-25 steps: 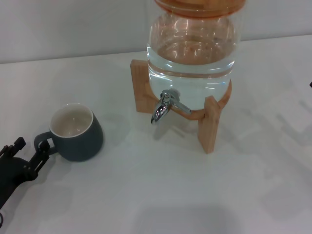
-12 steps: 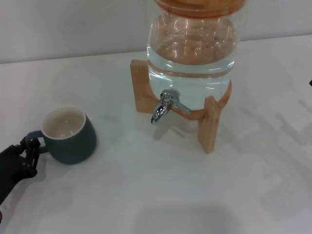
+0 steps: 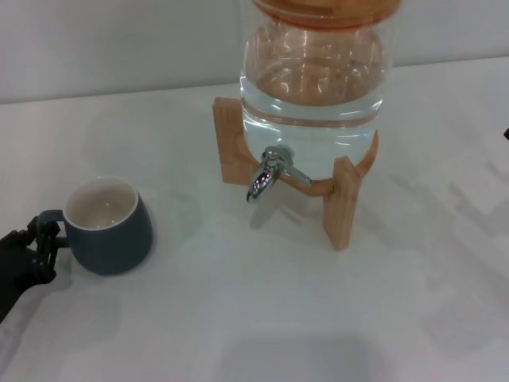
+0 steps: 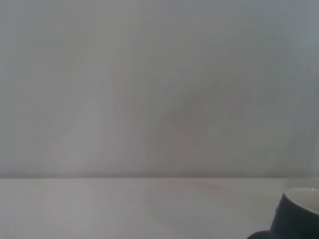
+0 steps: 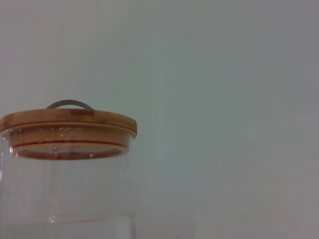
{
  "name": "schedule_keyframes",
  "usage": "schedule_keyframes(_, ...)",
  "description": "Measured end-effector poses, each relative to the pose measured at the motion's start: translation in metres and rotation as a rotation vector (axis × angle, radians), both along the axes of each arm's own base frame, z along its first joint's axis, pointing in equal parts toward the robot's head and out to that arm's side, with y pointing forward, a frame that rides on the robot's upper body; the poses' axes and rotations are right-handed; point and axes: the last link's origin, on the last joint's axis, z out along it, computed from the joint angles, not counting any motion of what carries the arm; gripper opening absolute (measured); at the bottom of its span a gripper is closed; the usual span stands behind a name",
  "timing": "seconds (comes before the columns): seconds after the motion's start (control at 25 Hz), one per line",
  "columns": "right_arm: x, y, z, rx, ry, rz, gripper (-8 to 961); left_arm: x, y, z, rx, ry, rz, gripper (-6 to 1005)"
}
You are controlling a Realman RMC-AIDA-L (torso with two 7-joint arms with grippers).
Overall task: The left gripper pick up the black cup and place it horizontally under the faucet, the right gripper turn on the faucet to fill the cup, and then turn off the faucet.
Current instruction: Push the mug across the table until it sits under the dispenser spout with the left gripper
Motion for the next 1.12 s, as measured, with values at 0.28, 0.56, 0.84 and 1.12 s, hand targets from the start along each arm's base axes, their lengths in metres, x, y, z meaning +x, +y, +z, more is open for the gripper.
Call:
schedule_keyframes(0.28,-0.002,0.002,-0.001,-0.004,0.002,0.010,825,0.012,0.006,0.002,0.001,-0.014,-0.068,154)
schedule_keyframes(0.56,-0.005,0.004,-0.003,-0.008,0.002,0.020,825,0.031,0.015,-0.008,-0.060,-0.007,-0.150,152)
schedule_keyframes(0.84,-0.007,0.006,-0.004,-0.013,0.002,0.031,825,0.051,0.025,-0.028,-0.146,0.005,-0.200,153)
schedule_keyframes(1.12,-0.008,0.005,-0.004,-0.014,0.003,0.037,825,0.065,0.033,-0.042,-0.197,0.021,-0.220,152)
